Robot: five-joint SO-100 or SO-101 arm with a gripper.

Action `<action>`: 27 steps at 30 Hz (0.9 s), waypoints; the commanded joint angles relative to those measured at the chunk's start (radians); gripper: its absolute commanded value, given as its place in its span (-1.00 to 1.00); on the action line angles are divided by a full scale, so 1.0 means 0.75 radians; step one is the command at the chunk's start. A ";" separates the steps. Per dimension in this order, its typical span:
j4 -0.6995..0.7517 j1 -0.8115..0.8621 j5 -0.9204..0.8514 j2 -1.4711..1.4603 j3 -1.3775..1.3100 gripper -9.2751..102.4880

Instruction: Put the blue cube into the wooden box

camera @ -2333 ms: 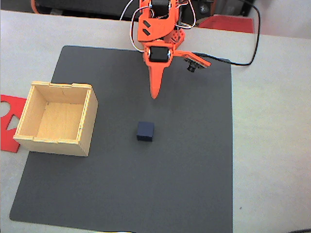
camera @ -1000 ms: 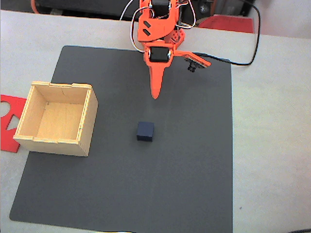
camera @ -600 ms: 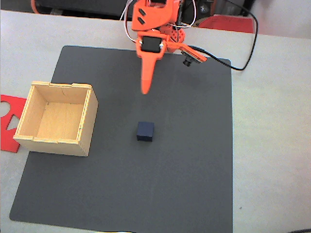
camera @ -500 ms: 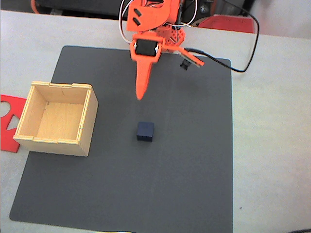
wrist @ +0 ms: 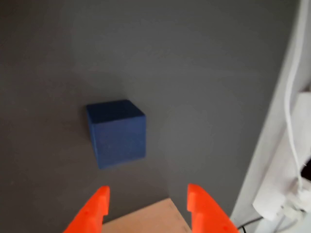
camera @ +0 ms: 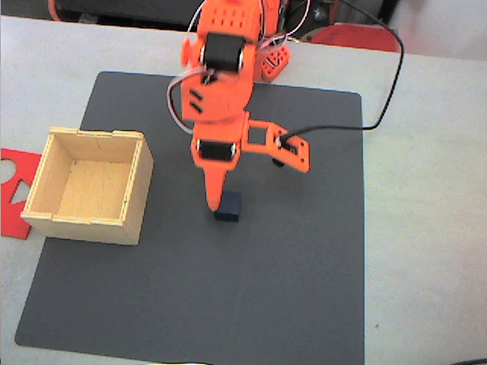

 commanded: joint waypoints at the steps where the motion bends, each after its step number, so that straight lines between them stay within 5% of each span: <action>1: 0.016 -0.004 -0.016 -0.049 -0.110 -0.49; 11: 0.029 -0.041 -0.016 -0.237 -0.174 -0.48; 27: 0.327 -0.115 0.070 -0.239 -0.301 -0.42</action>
